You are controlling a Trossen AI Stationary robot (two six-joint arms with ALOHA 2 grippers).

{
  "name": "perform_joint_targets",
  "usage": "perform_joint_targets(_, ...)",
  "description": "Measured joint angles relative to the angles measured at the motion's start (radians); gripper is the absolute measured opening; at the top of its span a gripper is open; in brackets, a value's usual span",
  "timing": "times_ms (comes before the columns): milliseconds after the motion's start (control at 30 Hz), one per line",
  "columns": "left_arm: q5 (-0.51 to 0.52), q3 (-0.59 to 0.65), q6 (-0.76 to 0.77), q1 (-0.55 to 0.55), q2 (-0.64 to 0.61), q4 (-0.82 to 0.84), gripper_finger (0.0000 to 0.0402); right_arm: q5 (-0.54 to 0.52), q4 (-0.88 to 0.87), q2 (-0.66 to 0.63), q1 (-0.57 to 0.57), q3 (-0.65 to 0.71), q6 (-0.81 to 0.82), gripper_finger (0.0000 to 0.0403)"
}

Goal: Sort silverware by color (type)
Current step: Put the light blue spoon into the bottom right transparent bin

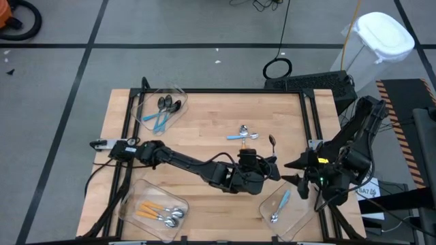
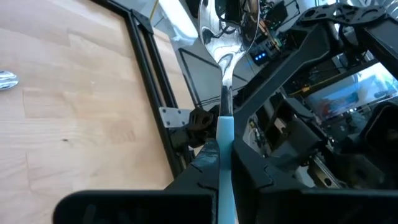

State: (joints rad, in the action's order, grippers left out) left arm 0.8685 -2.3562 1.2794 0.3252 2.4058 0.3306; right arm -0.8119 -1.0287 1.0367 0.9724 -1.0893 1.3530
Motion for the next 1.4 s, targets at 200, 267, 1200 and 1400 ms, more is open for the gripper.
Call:
perform_joint_targets(200, 0.045, 0.0, -0.002, 0.0, 0.0, 0.001, 0.0013, 0.0, 0.021, 0.004, -0.039, 0.0, -0.003, 0.0239)
perform_joint_targets(267, 0.05, 0.0, -0.002, 0.0, 0.0, 0.001, 0.0013, 0.0, 0.024, 0.009, -0.056, 0.0, -0.004, 0.0235)
perform_joint_targets(1200, 0.064, 0.0, -0.029, -0.001, 0.001, 0.009, 0.0013, 0.022, 0.081, 0.089, -0.182, 0.0, -0.085, 0.0063)
perform_joint_targets(1400, 0.053, 0.0, -0.053, 0.006, 0.001, 0.013, 0.0028, 0.037, 0.071, 0.087, -0.182, 0.001, -0.098, 0.0035)
